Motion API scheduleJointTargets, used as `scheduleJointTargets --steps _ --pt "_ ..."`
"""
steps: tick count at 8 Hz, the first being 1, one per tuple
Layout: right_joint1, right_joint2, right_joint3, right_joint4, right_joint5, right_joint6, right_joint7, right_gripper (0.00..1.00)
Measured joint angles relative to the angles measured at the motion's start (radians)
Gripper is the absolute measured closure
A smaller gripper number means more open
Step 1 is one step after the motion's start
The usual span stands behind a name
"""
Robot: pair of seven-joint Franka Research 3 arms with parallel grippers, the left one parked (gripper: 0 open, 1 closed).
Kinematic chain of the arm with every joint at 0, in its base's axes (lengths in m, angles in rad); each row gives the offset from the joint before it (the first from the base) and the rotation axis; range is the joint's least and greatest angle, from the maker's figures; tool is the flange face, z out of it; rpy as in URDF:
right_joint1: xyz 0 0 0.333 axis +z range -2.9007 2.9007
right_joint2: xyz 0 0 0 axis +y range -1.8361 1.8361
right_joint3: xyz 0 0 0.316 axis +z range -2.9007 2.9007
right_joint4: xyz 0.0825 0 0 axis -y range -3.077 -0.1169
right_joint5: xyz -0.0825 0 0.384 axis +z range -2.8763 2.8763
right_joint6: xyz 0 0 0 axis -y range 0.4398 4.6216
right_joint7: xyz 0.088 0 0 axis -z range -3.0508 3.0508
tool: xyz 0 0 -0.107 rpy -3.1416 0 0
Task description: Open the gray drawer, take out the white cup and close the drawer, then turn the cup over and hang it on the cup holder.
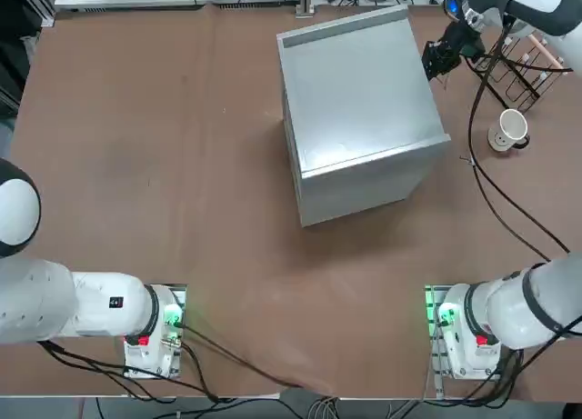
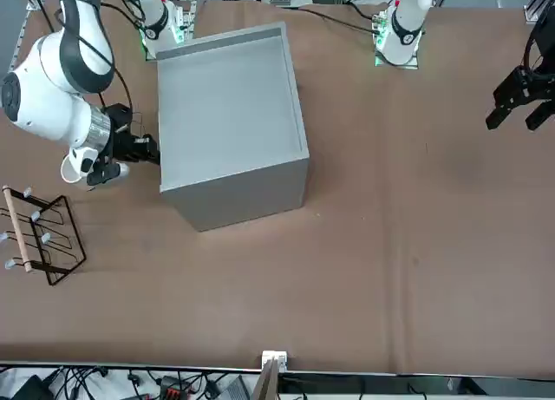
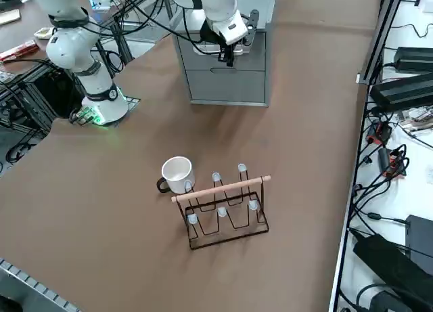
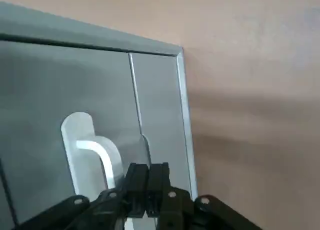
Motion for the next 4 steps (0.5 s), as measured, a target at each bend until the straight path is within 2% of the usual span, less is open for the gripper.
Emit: scheduleJointTargets --steps 3,4 --pt "0.000 0.001 -0.002 0.019 -0.013 0.000 -0.006 0.97" --pt "-0.003 -0.002 -0.004 0.066 -0.069 -0.026 -0.006 0.95"
